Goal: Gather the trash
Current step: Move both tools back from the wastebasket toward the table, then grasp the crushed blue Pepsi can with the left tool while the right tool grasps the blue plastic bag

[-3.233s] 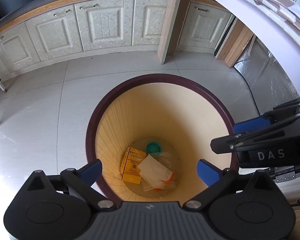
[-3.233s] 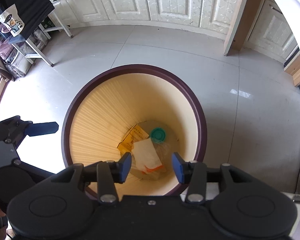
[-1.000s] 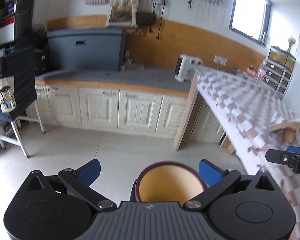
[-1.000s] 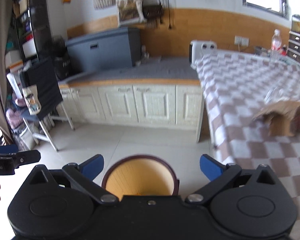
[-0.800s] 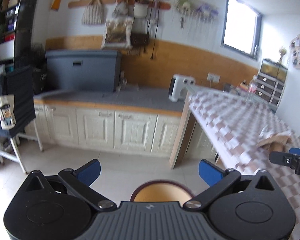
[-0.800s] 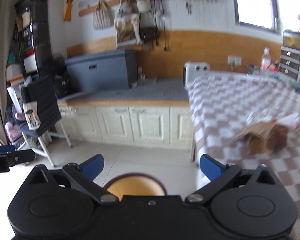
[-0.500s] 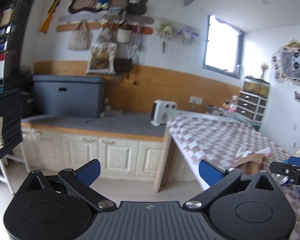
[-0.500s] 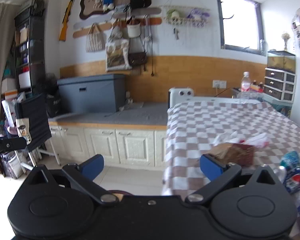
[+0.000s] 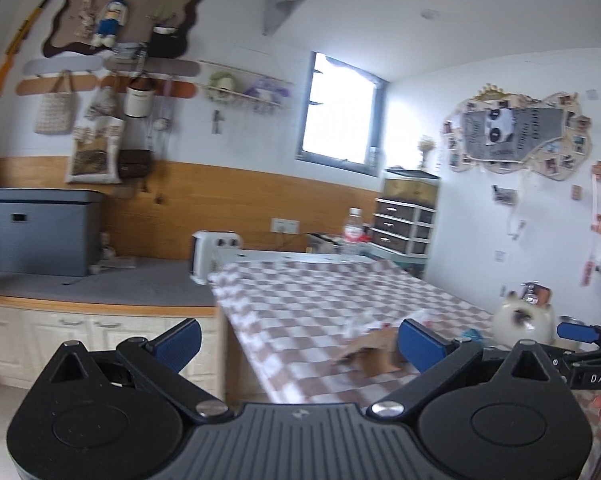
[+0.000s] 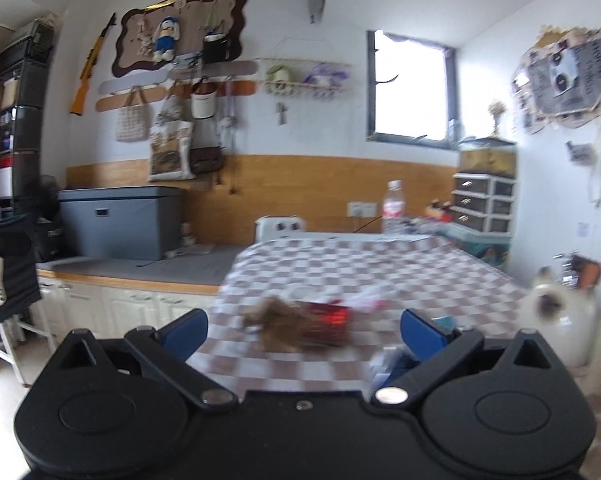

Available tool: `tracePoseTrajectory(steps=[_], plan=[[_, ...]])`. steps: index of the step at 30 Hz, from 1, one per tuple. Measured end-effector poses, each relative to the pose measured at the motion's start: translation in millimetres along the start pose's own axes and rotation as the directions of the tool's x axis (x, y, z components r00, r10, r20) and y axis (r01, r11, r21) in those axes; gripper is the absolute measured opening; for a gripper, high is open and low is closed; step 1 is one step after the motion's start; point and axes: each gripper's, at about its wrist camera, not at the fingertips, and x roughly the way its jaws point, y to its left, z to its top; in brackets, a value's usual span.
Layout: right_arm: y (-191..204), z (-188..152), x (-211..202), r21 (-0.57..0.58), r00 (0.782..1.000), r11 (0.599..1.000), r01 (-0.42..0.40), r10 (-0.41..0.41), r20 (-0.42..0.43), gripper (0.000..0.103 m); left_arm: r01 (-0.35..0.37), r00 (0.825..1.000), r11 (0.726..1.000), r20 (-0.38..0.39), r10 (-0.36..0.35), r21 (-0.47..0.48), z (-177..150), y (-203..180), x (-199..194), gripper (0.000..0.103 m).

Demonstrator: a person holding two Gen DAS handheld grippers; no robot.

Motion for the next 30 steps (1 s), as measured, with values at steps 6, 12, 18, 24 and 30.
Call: tracePoseTrajectory(steps=[6, 12, 18, 24, 30], plan=[[-58, -21, -14, -0.045, 0.996, 0.995, 0.091, -0.090, 0.026, 0.103, 0.101, 0.994, 0.995, -0.047, -0.100, 0.017, -7, -43, 37, 0.103], [-111, -42, -10, -0.012, 0.989, 0.989, 0.145, -0.145, -0.002, 0.103, 0.183, 0.980, 0.982, -0.084, -0.178, 0.053, -7, -92, 72, 0.103], [-144, -61, 1, 0.029, 0.987, 0.987, 0.157, -0.156, -0.031, 0.103, 0.296, 0.946, 0.955, -0.129, -0.297, -0.026, -8, -137, 117, 0.103], [-158, -74, 18, 0.105, 0.991, 0.986, 0.129, -0.125, -0.037, 0.103, 0.348, 0.908, 0.931, -0.209, -0.364, -0.111, -29, -175, 173, 0.103], [-161, -81, 28, 0.121, 0.991, 0.984, 0.133, -0.128, -0.048, 0.103, 0.299, 0.887, 0.938, -0.312, -0.340, -0.174, -66, -184, 228, 0.103]])
